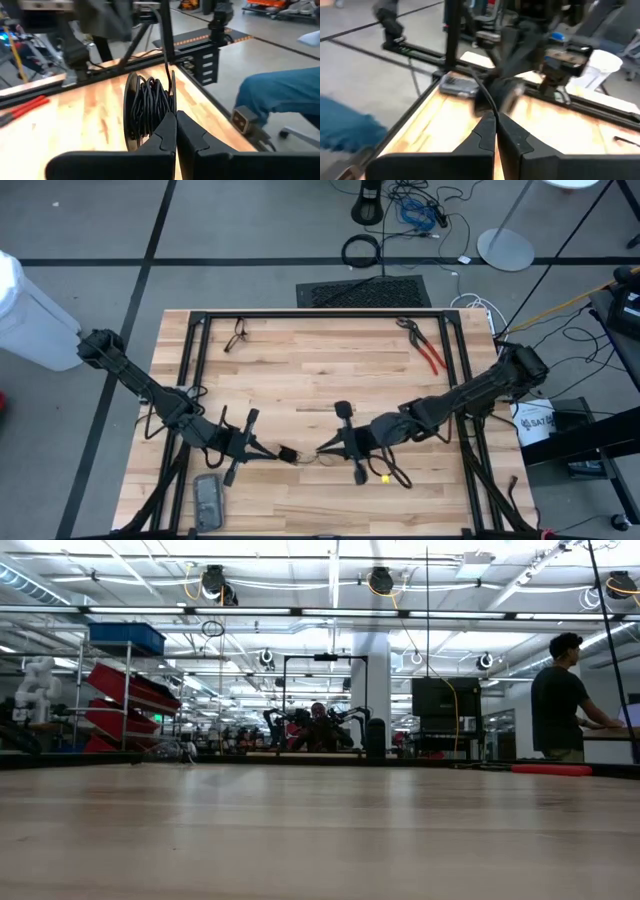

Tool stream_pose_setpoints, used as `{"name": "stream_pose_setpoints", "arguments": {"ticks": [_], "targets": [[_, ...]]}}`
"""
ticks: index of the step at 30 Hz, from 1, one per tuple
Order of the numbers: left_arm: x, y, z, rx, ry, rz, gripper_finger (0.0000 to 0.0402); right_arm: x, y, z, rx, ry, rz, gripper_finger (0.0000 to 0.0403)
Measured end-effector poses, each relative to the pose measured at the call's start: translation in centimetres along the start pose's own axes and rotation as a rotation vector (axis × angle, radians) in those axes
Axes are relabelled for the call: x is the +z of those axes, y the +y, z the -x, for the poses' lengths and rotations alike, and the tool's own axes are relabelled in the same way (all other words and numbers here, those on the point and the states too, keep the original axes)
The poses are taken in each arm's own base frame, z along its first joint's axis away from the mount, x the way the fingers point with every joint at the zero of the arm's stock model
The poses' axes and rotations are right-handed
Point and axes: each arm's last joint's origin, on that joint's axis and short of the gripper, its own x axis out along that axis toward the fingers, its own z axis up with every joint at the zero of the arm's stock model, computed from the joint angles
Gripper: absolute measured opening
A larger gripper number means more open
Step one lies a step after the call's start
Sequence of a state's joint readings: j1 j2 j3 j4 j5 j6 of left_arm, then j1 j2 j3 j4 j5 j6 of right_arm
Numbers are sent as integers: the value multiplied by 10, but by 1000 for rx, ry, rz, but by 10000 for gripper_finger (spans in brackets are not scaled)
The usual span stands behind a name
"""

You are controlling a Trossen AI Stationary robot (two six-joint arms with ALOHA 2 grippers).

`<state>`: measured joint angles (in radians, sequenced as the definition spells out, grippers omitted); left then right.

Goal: Coil cords
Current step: Uncoil the black cable wire from the spool

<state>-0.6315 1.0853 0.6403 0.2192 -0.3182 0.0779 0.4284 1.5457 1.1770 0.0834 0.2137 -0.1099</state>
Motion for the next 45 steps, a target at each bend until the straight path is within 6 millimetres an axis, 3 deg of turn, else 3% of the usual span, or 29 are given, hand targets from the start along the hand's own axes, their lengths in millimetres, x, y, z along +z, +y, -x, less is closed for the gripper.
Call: {"name": "stream_pose_setpoints", "arguments": {"ticks": [14,23,32,38,45], "targets": [[22,-2,3,-46,-229,-77,0,-17,12,2,45,171,-61,0],[31,-2,3,-32,-343,-94,0,-17,12,2,57,167,-91,0],[34,-9,-12,-95,-491,-122,0,-37,18,-18,141,243,-103,0],[32,-14,-19,-157,-553,-146,0,-55,6,-35,90,301,-110,0],[23,-19,-29,-174,-509,-151,0,-50,-12,-36,-119,255,-137,0]]}}
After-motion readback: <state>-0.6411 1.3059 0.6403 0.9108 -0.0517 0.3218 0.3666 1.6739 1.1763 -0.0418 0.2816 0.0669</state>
